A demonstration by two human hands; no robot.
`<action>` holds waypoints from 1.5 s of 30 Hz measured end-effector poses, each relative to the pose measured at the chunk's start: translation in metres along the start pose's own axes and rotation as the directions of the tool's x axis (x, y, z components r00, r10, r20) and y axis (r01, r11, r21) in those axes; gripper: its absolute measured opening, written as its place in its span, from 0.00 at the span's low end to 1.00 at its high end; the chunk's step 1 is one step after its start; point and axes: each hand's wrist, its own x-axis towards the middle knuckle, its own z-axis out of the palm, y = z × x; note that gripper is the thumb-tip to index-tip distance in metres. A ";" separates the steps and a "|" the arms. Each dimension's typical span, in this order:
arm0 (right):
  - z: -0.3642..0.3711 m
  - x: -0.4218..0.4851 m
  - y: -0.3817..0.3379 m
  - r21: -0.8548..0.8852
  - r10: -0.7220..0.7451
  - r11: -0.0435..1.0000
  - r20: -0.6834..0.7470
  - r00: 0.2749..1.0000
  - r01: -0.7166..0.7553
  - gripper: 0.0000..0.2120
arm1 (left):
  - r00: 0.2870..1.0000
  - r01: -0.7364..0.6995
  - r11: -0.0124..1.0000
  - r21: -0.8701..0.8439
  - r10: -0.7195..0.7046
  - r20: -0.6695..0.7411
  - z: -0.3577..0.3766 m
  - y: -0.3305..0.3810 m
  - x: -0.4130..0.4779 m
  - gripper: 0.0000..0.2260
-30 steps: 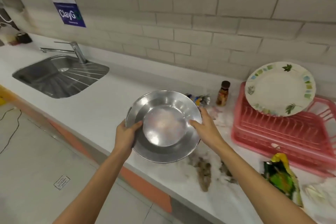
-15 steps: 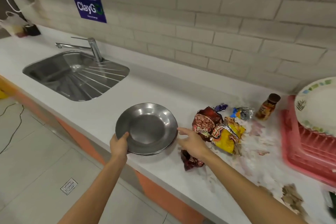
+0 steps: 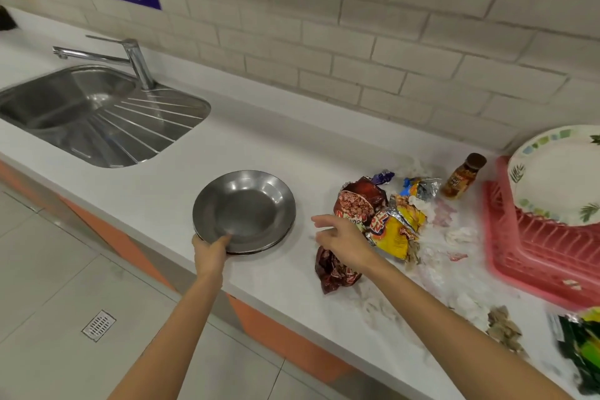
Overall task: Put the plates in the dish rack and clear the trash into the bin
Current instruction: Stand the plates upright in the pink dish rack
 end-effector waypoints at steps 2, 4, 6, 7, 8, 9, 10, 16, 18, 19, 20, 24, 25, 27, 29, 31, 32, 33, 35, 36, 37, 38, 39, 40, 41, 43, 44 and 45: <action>-0.009 -0.004 0.006 0.012 -0.015 1.000 -0.026 1.000 0.016 0.19 | 0.999 -0.052 0.997 0.055 0.052 -0.003 -0.002 0.002 -0.012 0.35; -0.021 -0.010 0.012 0.026 -0.027 0.999 -0.059 0.998 0.029 0.17 | 0.997 -0.075 0.994 0.076 0.075 -0.004 -0.003 0.003 -0.025 0.39; -0.033 -0.015 0.020 0.052 -0.026 0.998 -0.096 0.995 0.031 0.16 | 0.991 -0.130 0.986 0.107 0.133 -0.013 -0.004 0.003 -0.038 0.40; -0.039 -0.019 0.022 0.060 -0.027 0.998 -0.111 0.993 0.034 0.15 | 0.982 -0.183 0.973 0.140 0.187 -0.020 -0.002 0.003 -0.045 0.40; -0.047 -0.024 0.025 0.066 -0.028 0.997 -0.128 0.991 0.036 0.14 | 0.965 -0.255 0.951 0.173 0.263 -0.023 0.002 0.004 -0.053 0.40; -0.054 -0.030 0.028 0.070 -0.030 0.997 -0.149 0.988 0.040 0.13 | 0.939 -0.334 0.922 0.194 0.343 -0.015 0.008 0.005 -0.061 0.39; -0.063 -0.035 0.032 0.073 -0.033 0.996 -0.170 0.985 0.046 0.13 | 0.917 -0.391 0.898 0.201 0.400 -0.003 0.018 0.008 -0.073 0.37; -0.133 -0.084 0.070 0.044 -0.044 0.997 -0.317 0.947 0.061 0.10 | 0.765 -0.614 0.783 0.101 0.558 0.322 0.120 0.031 -0.155 0.17; -0.166 -0.105 0.085 0.015 -0.054 0.998 -0.381 0.923 0.065 0.10 | 0.684 -0.661 0.749 0.054 0.570 0.455 0.168 0.030 -0.184 0.14; -0.183 -0.117 0.094 0.012 -0.044 0.998 -0.407 0.912 0.053 0.09 | 0.640 -0.674 0.739 0.026 0.565 0.520 0.193 0.029 -0.201 0.13; -0.206 -0.132 0.107 0.015 -0.029 0.999 -0.438 0.899 0.040 0.08 | 0.597 -0.680 0.733 0.000 0.554 0.581 0.223 0.026 -0.223 0.12; -0.275 -0.170 0.147 0.008 0.021 1.000 -0.519 0.855 -0.020 0.06 | 0.494 -0.670 0.742 -0.011 0.457 0.739 0.313 0.008 -0.274 0.08; -0.293 -0.179 0.158 -0.014 0.023 0.999 -0.533 0.846 -0.036 0.06 | 0.480 -0.677 0.736 -0.003 0.445 0.756 0.333 0.003 -0.287 0.08; -0.325 -0.191 0.178 -0.050 0.039 0.996 -0.544 0.838 -0.078 0.07 | 0.454 -0.683 0.730 -0.003 0.427 0.782 0.371 -0.005 -0.311 0.07; -0.350 -0.196 0.194 -0.073 0.059 0.991 -0.532 0.845 -0.115 0.09 | 0.423 -0.683 0.730 0.001 0.395 0.815 0.404 -0.012 -0.330 0.08; -0.372 -0.194 0.205 -0.076 0.079 0.987 -0.546 0.834 -0.143 0.08 | 0.393 -0.706 0.707 0.034 0.352 0.850 0.434 -0.015 -0.339 0.06; -0.382 -0.190 0.209 -0.065 0.092 0.986 -0.560 0.824 -0.155 0.08 | 0.384 -0.726 0.685 0.062 0.329 0.862 0.448 -0.016 -0.339 0.06; -0.393 -0.186 0.212 -0.047 0.108 0.985 -0.570 0.814 -0.163 0.07 | 0.382 -0.743 0.663 0.092 0.308 0.871 0.462 -0.015 -0.337 0.07; -0.414 -0.175 0.217 -0.015 0.140 0.983 -0.587 0.797 -0.183 0.08 | 0.390 -0.769 0.625 0.134 0.293 0.873 0.492 -0.008 -0.327 0.11; -0.425 -0.168 0.220 0.000 0.163 0.979 -0.595 0.787 -0.202 0.10 | 0.396 -0.787 0.598 0.153 0.299 0.868 0.510 -0.003 -0.318 0.13; -0.434 -0.162 0.222 0.012 0.185 0.975 -0.601 0.778 -0.222 0.12 | 0.405 -0.803 0.569 0.176 0.305 0.862 0.525 0.003 -0.309 0.13; -0.443 -0.156 0.224 0.018 0.202 0.970 -0.608 0.768 -0.241 0.14 | 0.423 -0.808 0.554 0.200 0.309 0.852 0.540 0.009 -0.300 0.13; -0.452 -0.150 0.226 0.017 0.213 0.966 -0.621 0.754 -0.258 0.15 | 0.451 -0.799 0.556 0.228 0.303 0.839 0.555 0.015 -0.290 0.14; -0.461 -0.145 0.229 0.023 0.234 0.959 -0.632 0.739 -0.284 0.17 | 0.483 -0.783 0.567 0.255 0.295 0.825 0.568 0.020 -0.282 0.15; -0.468 -0.140 0.231 0.034 0.256 0.951 -0.641 0.724 -0.306 0.18 | 0.511 -0.767 0.577 0.283 0.281 0.813 0.578 0.025 -0.274 0.16; -0.481 -0.133 0.235 0.064 0.291 0.941 -0.654 0.698 -0.333 0.22 | 0.522 -0.758 0.577 0.305 0.257 0.813 0.596 0.033 -0.262 0.19; -0.486 -0.131 0.235 0.080 0.312 0.934 -0.655 0.688 -0.348 0.23 | 0.516 -0.768 0.560 0.310 0.254 0.818 0.603 0.037 -0.256 0.20; -0.490 -0.129 0.235 0.097 0.326 0.931 -0.656 0.680 -0.352 0.24 | 0.509 -0.784 0.532 0.320 0.257 0.821 0.610 0.042 -0.252 0.22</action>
